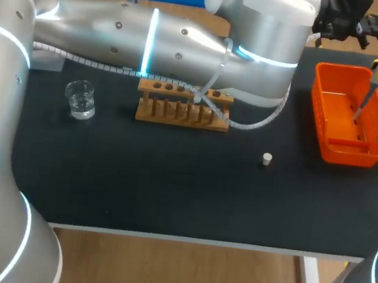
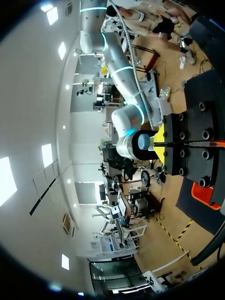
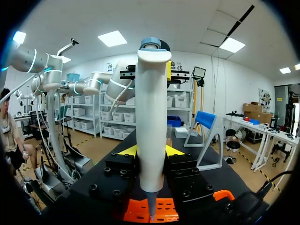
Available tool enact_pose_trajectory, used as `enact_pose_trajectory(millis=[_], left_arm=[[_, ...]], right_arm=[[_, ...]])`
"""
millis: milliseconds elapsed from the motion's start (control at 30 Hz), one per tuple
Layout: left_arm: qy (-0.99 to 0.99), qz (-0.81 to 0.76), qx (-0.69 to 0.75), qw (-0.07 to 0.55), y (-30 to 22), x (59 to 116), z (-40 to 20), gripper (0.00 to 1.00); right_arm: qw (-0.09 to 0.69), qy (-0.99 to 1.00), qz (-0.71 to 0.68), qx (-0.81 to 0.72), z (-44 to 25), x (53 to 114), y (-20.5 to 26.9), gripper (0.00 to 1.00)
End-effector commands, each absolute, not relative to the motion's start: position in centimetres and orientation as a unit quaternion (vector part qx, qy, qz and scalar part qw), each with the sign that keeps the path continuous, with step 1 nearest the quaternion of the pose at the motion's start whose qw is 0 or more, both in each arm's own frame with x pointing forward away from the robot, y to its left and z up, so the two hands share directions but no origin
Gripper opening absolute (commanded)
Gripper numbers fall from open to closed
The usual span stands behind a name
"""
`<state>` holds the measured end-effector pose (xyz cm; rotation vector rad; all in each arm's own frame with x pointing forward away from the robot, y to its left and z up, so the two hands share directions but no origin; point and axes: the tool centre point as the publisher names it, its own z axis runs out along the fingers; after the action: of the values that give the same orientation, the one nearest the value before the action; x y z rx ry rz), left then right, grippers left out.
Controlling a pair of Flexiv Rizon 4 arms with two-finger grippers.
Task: Invert the test tube, pick up the pipette, mount the tip to pipette, aspirate from beaker and dispense into the tube, eject the tip, return the pipette, and cap with the stopper.
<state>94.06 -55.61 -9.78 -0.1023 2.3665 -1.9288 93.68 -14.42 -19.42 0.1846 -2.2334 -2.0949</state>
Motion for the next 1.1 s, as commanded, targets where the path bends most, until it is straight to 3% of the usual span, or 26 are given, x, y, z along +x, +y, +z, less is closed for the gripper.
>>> enact_pose_trajectory(millis=[33, 700, 1033, 1067, 1100], left_arm=[[0.719, -0.693, -0.033, 0.052, -56.0, 93.7, -11.2, 0.0], [0.714, -0.697, -0.042, 0.046, -56.1, 93.6, -12.6, 0.0], [0.713, -0.696, -0.03, 0.077, -55.0, 94.3, -9.0, 0.0], [0.713, -0.696, -0.027, 0.078, -54.9, 94.4, -8.4, 0.38], [0.715, -0.693, -0.025, 0.083, -54.8, 94.5, -7.7, 1.0]], right_arm=[[0.04, -0.727, -0.682, 0.063, -18.8, 94.0, -14.6, 0.0], [0.04, -0.727, -0.682, 0.063, -18.8, 94.0, -14.6, 0.0], [0.04, -0.727, -0.682, 0.063, -18.8, 94.0, -14.6, 0.0], [0.04, -0.727, -0.682, 0.063, -18.8, 94.0, -14.6, 0.0], [0.04, -0.727, -0.682, 0.063, -18.8, 94.0, -14.6, 0.0]])
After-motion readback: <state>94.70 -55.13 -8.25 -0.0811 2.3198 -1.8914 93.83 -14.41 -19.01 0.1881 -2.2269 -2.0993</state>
